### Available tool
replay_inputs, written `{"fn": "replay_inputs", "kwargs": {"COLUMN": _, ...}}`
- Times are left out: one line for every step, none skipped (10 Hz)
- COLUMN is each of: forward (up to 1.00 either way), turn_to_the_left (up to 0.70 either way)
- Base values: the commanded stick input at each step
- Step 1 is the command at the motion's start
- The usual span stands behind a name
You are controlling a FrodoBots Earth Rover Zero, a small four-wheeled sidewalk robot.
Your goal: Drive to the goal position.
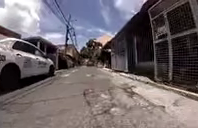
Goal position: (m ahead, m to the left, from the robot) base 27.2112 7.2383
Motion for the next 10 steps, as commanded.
{"fn": "replay_inputs", "kwargs": {"forward": 0.70, "turn_to_the_left": 0.00}}
{"fn": "replay_inputs", "kwargs": {"forward": 0.70, "turn_to_the_left": 0.00}}
{"fn": "replay_inputs", "kwargs": {"forward": 0.70, "turn_to_the_left": 0.00}}
{"fn": "replay_inputs", "kwargs": {"forward": 0.70, "turn_to_the_left": 0.00}}
{"fn": "replay_inputs", "kwargs": {"forward": 0.70, "turn_to_the_left": 0.00}}
{"fn": "replay_inputs", "kwargs": {"forward": 0.70, "turn_to_the_left": 0.00}}
{"fn": "replay_inputs", "kwargs": {"forward": 0.70, "turn_to_the_left": 0.00}}
{"fn": "replay_inputs", "kwargs": {"forward": 0.70, "turn_to_the_left": 0.00}}
{"fn": "replay_inputs", "kwargs": {"forward": 0.70, "turn_to_the_left": 0.00}}
{"fn": "replay_inputs", "kwargs": {"forward": 0.70, "turn_to_the_left": 0.23}}
